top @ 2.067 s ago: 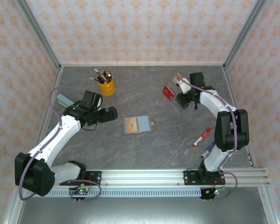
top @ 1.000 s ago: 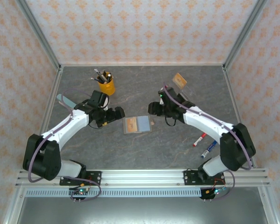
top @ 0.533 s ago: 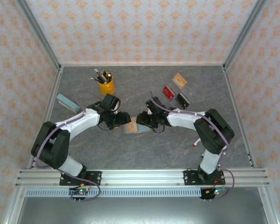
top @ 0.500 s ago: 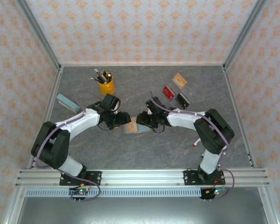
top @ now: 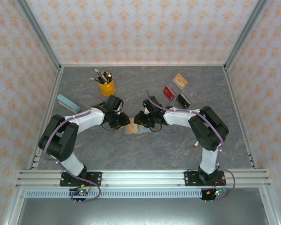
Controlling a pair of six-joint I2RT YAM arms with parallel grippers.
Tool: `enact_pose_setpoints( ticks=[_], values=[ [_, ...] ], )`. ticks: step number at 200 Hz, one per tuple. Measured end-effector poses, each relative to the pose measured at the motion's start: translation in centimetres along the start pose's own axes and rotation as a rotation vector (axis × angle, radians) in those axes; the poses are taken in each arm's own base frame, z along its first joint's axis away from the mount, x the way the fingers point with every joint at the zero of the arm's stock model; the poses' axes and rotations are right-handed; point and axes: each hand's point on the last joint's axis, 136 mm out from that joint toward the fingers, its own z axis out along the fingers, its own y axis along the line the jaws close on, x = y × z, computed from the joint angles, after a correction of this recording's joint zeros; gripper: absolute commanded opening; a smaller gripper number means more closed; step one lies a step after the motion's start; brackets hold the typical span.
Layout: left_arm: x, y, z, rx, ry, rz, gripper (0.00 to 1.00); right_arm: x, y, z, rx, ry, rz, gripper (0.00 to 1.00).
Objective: Take the credit cards out of the card holder
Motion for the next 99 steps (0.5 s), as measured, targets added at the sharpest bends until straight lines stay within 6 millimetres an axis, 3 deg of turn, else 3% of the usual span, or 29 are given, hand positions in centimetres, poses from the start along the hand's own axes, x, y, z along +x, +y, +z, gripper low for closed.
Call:
enact_pose_setpoints(
  ticks=[99],
  values=[
    [0.2,0.6,1.3,-0.015,0.022,-0.021,0.13,0.3,-0.7,1.0,0.02,0.029,-0.012,0.27]
  ],
)
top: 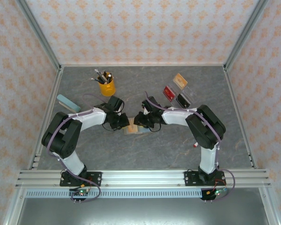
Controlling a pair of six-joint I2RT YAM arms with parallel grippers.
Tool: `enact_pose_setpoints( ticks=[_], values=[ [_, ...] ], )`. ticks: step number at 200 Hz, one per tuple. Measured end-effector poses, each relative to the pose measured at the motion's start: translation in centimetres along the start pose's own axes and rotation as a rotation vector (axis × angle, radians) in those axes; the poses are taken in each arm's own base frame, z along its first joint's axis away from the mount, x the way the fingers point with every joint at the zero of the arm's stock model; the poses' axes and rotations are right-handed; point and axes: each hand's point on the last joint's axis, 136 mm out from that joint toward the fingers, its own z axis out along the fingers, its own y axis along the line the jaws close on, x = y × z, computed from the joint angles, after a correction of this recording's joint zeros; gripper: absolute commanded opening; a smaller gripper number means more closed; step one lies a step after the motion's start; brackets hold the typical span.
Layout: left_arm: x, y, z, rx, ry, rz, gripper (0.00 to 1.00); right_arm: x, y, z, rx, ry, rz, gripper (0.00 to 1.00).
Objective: Take the credit cards out of the card holder
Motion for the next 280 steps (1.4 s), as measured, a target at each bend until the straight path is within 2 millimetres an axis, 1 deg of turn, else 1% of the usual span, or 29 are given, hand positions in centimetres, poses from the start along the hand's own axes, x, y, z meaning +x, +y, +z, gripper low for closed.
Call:
enact_pose_setpoints(
  ticks=[57,88,119,169,193,233,280],
  values=[
    [0.1,0.4,0.4,0.005,-0.008,-0.002,0.07,0.1,0.0,0.3,-0.004,0.016,-0.02,0.21],
    [0.1,0.4,0.4,0.012,-0.015,0.0,0.06,0.2,0.1,0.4,-0.009,0.024,-0.026,0.19],
    [0.1,0.4,0.4,0.014,-0.018,0.001,0.06,0.2,0.1,0.4,-0.009,0.024,-0.036,0.15],
    [0.0,0.4,0.3,0.015,-0.02,0.002,0.06,0.1,-0.1,0.2,0.001,0.02,-0.044,0.05],
    [0.0,0.4,0.3,0.013,-0.022,0.006,0.07,0.1,0.2,-0.3,-0.006,0.01,-0.057,0.02],
    [0.0,0.4,0.3,0.014,-0.023,0.007,0.1,0.3,0.2,-0.7,-0.006,0.003,-0.063,0.01],
    [0.1,0.4,0.4,0.013,-0.022,0.007,0.1,0.3,-0.5,-1.7,0.014,-0.015,-0.065,0.01]
  ],
)
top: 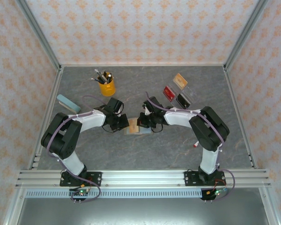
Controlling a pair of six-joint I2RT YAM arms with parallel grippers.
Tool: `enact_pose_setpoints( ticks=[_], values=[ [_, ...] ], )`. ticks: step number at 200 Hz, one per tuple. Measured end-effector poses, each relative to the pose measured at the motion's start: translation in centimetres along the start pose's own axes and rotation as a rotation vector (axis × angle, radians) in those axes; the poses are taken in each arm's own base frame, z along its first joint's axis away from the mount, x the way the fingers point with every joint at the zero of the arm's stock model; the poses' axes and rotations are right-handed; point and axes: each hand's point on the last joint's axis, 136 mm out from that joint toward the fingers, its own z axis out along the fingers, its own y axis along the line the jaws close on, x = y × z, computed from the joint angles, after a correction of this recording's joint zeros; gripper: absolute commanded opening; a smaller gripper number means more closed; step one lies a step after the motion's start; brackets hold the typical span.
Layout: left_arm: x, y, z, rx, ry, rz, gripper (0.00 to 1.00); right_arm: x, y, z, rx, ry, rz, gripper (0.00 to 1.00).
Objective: Take the credit cards out of the card holder
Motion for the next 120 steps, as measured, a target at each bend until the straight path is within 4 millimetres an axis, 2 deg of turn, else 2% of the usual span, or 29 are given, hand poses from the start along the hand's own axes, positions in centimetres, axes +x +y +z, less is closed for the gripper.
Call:
enact_pose_setpoints(
  ticks=[82,94,120],
  values=[
    [0.0,-0.1,-0.2,-0.004,0.004,0.002,0.13,0.4,-0.9,-1.0,0.026,-0.014,0.009,0.0],
    [0.1,-0.1,-0.5,-0.01,0.009,0.006,0.17,0.6,-1.0,-1.3,0.029,-0.017,0.009,0.0],
    [0.2,-0.5,-1.4,-0.009,0.013,0.022,0.33,0.8,-1.0,-2.7,0.041,-0.037,-0.01,0.0]
  ],
)
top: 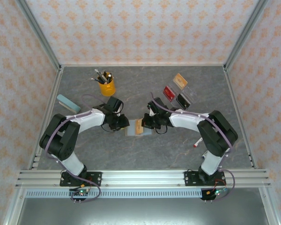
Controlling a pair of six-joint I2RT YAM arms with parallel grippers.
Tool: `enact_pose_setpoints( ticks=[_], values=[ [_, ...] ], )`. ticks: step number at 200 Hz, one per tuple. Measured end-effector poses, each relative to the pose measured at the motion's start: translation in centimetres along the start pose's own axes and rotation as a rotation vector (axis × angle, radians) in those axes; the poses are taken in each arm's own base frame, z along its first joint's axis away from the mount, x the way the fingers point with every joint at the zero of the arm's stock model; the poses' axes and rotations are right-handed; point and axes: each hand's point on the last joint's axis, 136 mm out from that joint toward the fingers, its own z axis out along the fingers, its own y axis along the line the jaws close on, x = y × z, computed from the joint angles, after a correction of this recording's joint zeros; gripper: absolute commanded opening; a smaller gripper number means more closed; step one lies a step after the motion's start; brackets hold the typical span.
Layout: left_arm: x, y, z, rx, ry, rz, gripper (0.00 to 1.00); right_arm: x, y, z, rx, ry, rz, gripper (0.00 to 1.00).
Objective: Take the credit cards out of the card holder
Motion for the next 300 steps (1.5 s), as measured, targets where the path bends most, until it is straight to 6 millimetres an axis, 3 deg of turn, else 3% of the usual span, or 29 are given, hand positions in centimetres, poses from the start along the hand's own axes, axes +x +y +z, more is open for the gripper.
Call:
enact_pose_setpoints(
  ticks=[43,74,108,139,167,211,252,300],
  values=[
    [-1.3,-1.8,-4.2,0.061,-0.076,0.031,0.61,-0.9,1.6,-4.7,-0.004,-0.107,-0.137,0.0],
    [-2.6,-1.4,-7.1,0.076,-0.151,0.007,0.8,-1.8,3.4,-7.9,-0.033,-0.195,-0.242,0.0],
    [-2.4,-1.3,-8.4,0.11,-0.177,-0.002,0.9,-1.8,4.3,-8.6,-0.054,-0.192,-0.296,0.0],
    [-1.0,-2.9,-8.2,0.257,-0.133,0.004,0.93,-1.4,5.2,-8.9,-0.14,-0.142,-0.283,0.0],
    [-0.4,-5.6,-8.5,0.438,-0.1,0.021,0.93,-1.9,6.6,-9.8,-0.256,-0.127,-0.24,0.0],
    [-1.1,-9.5,-10.8,0.647,-0.117,0.064,0.89,-4.2,9.0,-12.3,-0.465,-0.151,-0.153,0.0],
    [-2.0,-12.1,-13.2,0.781,-0.159,0.083,0.59,-5.9,9.1,-13.8,-0.597,-0.176,-0.05,0.0],
    [-2.3,-13.9,-14.7,0.876,-0.173,0.086,0.38,-6.5,10.6,-15.5,-0.697,-0.179,-0.023,0.0]
  ],
)
